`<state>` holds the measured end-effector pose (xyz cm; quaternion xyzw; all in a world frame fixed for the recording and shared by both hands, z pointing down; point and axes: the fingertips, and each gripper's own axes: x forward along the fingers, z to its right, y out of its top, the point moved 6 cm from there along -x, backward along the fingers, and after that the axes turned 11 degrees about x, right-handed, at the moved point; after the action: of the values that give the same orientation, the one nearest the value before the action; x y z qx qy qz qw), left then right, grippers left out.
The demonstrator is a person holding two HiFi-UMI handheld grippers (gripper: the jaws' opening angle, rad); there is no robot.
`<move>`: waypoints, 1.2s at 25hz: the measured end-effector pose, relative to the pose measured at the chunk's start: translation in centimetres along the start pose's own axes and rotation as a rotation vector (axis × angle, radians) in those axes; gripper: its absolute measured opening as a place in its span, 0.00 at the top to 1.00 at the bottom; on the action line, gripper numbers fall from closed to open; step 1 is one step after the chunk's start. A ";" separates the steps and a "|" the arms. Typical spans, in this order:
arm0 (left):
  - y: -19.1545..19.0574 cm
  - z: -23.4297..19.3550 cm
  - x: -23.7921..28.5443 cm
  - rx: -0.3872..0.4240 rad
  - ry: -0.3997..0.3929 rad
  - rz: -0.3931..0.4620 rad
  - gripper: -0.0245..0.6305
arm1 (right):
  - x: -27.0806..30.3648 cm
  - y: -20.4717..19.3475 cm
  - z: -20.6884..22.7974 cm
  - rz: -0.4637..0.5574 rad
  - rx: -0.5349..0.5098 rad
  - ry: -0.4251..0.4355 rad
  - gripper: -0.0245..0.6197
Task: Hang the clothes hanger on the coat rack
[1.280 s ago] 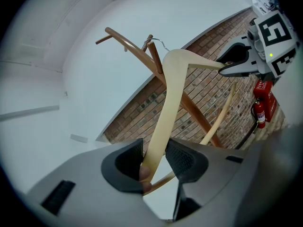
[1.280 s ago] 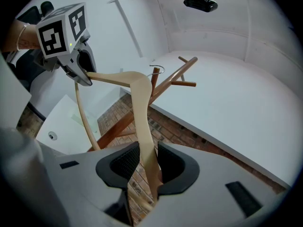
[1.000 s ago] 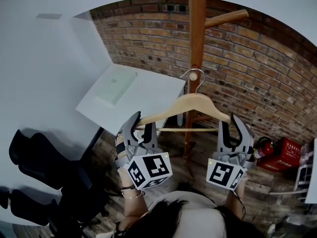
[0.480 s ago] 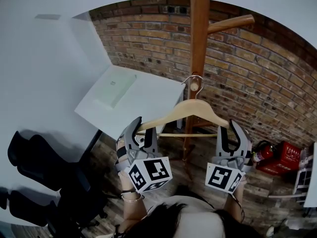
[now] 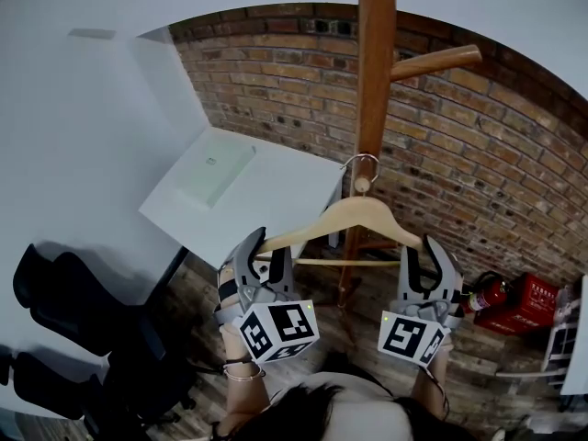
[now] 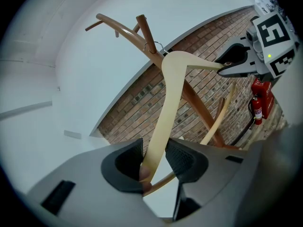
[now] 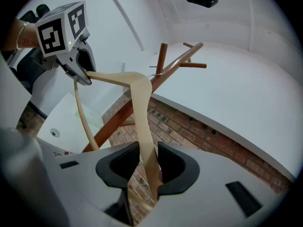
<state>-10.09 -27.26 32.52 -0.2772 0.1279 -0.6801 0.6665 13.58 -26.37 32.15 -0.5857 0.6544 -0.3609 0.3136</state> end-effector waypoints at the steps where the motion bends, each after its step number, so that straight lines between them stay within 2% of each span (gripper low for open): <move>1: -0.1 0.0 0.1 0.000 -0.001 -0.002 0.74 | 0.1 -0.1 0.0 0.001 0.001 0.001 0.76; 30: -0.5 0.2 1.7 -0.047 0.018 0.030 0.72 | 1.3 -0.8 -0.4 0.011 0.102 0.047 0.76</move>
<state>-10.31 -28.83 33.27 -0.2849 0.1538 -0.6694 0.6686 13.54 -27.69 33.05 -0.5568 0.6456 -0.4058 0.3294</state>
